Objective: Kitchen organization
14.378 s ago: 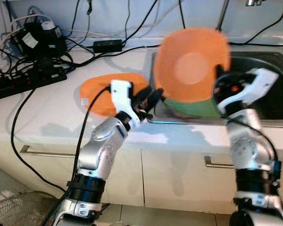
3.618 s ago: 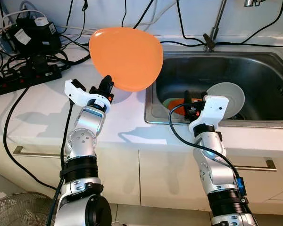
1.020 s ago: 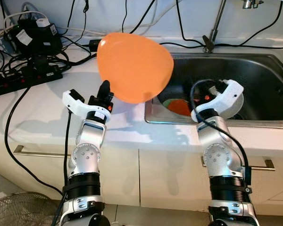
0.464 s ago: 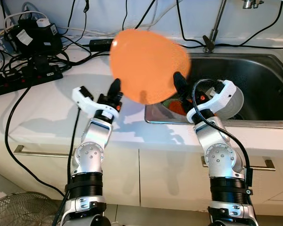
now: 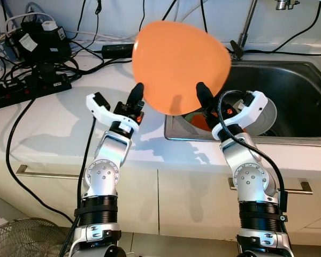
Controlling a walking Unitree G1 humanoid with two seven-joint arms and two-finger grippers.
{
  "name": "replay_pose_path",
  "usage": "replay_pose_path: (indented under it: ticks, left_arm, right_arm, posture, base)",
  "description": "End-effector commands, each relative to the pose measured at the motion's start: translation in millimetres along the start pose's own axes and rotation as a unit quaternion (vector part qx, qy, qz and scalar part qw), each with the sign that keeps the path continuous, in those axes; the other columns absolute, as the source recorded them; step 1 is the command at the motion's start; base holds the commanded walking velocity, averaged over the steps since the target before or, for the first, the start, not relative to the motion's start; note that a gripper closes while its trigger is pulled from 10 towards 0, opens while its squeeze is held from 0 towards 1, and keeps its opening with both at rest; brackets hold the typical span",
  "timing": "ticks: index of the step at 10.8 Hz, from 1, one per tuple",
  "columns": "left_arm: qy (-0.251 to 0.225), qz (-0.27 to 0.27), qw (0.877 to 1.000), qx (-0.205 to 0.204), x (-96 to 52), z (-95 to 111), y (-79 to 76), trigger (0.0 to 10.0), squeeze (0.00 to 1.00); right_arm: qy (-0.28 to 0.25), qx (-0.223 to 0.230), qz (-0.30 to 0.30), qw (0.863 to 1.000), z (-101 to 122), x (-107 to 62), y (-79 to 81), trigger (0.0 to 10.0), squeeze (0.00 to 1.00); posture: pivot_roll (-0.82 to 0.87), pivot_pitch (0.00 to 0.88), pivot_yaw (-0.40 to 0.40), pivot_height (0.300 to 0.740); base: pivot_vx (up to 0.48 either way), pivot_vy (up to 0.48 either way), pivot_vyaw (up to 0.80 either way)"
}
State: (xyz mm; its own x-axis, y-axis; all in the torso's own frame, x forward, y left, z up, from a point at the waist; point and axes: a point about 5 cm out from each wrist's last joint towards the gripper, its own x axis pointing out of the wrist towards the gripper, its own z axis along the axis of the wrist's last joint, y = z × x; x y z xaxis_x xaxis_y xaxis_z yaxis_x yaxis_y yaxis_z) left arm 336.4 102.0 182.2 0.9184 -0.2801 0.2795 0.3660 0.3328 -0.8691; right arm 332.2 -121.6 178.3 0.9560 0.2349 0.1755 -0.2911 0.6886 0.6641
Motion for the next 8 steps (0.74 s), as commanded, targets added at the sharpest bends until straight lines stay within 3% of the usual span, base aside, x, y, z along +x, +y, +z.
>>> replay_pose_path:
  ticks: [1, 2, 3, 4, 8]
  left_arm:
    - [-0.003, -0.067, 0.997, -0.035, 10.1, -12, -32.0, 10.0, 0.0]
    - [0.001, -0.069, 0.997, -0.034, 9.7, -13, -32.7, 10.0, 0.0]
    - [0.005, -0.066, 0.997, -0.034, 8.3, -14, -31.0, 10.0, 0.0]
    - [0.007, -0.064, 0.997, -0.034, 7.4, -15, -30.2, 10.0, 0.0]
    - [0.012, -0.053, 0.998, -0.026, 6.0, -16, -26.2, 10.0, 0.0]
  right_arm:
    - [0.002, 0.002, 0.004, 1.0, 0, -1.5, 1.6, 10.0, 0.0]
    - [0.0, 0.004, 0.001, 1.0, 0, -1.4, 1.0, 10.0, 0.0]
    - [-0.008, 0.009, -0.005, 1.0, 3, -0.8, -0.5, 7.4, 0.0]
    - [-0.016, 0.018, -0.007, 1.0, 5, -0.7, -1.4, 0.0, 0.0]
    - [-0.038, 0.052, -0.011, 0.998, 13, -0.5, -2.5, 0.0, 0.0]
  posture:
    - [0.03, 0.0, 0.065, 0.74]
    - [0.03, 0.0, 0.065, 0.74]
    - [0.02, 0.0, 0.066, 0.74]
    - [0.02, 0.0, 0.067, 0.74]
    - [0.02, 0.0, 0.068, 0.74]
  base:
    - [0.0, 0.0, 0.0]
    - [0.0, 0.0, 0.0]
    - [0.0, 0.0, 0.0]
    - [0.0, 0.0, 0.0]
    - [0.0, 0.0, 0.0]
